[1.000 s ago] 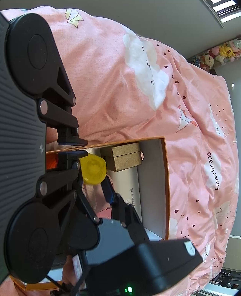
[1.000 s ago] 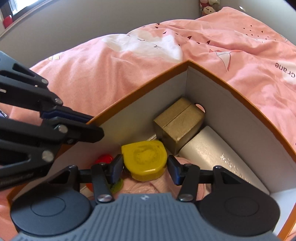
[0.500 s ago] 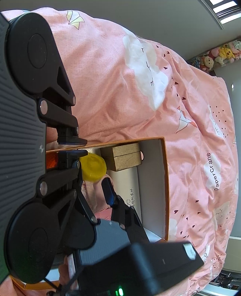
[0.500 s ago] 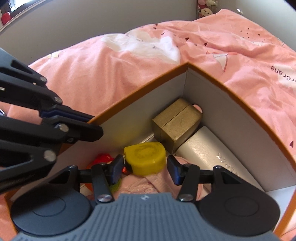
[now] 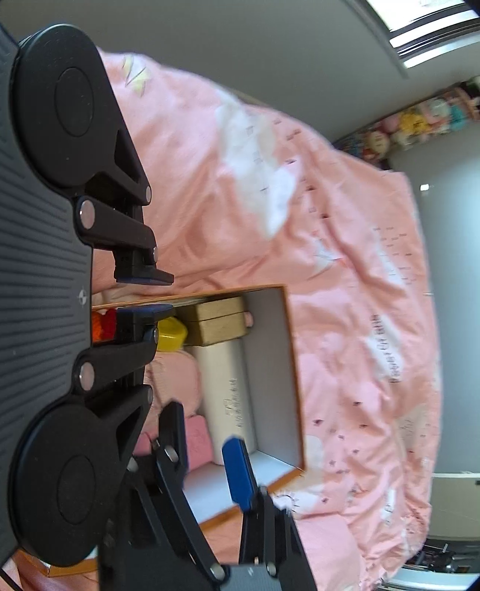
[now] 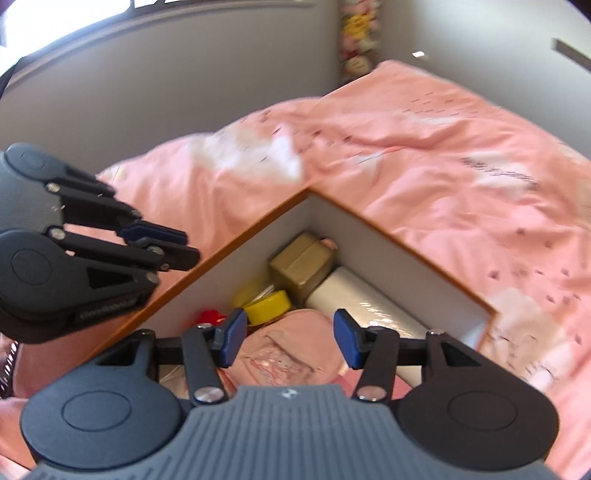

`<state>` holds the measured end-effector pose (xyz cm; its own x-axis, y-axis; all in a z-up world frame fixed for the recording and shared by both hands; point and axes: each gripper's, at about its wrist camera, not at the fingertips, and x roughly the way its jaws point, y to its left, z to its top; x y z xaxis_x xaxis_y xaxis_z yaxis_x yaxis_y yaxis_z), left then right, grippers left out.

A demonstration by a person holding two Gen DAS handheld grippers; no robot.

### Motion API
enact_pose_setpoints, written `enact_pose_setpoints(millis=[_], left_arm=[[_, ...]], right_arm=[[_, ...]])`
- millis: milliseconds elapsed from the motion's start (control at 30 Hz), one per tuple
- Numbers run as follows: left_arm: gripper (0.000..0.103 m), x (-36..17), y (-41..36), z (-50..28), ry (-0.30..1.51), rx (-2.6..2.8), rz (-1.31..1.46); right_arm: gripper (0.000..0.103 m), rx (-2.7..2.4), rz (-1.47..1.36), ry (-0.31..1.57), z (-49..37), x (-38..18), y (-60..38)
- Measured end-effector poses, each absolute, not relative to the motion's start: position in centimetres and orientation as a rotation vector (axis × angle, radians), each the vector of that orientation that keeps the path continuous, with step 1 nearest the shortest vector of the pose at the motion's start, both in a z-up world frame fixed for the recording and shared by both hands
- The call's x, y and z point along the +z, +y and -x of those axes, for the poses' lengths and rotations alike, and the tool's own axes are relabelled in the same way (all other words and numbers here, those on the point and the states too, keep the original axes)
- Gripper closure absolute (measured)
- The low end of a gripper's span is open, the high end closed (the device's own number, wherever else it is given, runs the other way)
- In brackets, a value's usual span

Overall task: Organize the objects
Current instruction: 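Open both grippers and withdraw them from the box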

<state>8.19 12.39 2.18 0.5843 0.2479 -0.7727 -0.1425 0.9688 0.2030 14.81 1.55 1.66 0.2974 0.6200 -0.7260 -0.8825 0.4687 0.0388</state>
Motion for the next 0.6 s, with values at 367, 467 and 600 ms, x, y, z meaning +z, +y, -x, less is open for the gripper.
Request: enact_pose_setpoints(millis=[367, 467, 600], left_arm=[[0.082, 4.3, 7.5, -3.3, 0.79, 0.127, -0.078], [0.069, 3.7, 6.7, -2.1, 0.795, 0.117, -0.034], [0.05, 2.4, 5.5, -0.8, 0.81, 0.126, -0.035]], right_arm=[[0.049, 0.744, 0.251, 0.759, -9.5, 3.7, -6.0], [0.048, 0.689, 0.186, 0.783, -8.1, 3.1, -8.0], [0.047, 0.633, 0.178, 0.789, -6.2, 1.8, -9.2]])
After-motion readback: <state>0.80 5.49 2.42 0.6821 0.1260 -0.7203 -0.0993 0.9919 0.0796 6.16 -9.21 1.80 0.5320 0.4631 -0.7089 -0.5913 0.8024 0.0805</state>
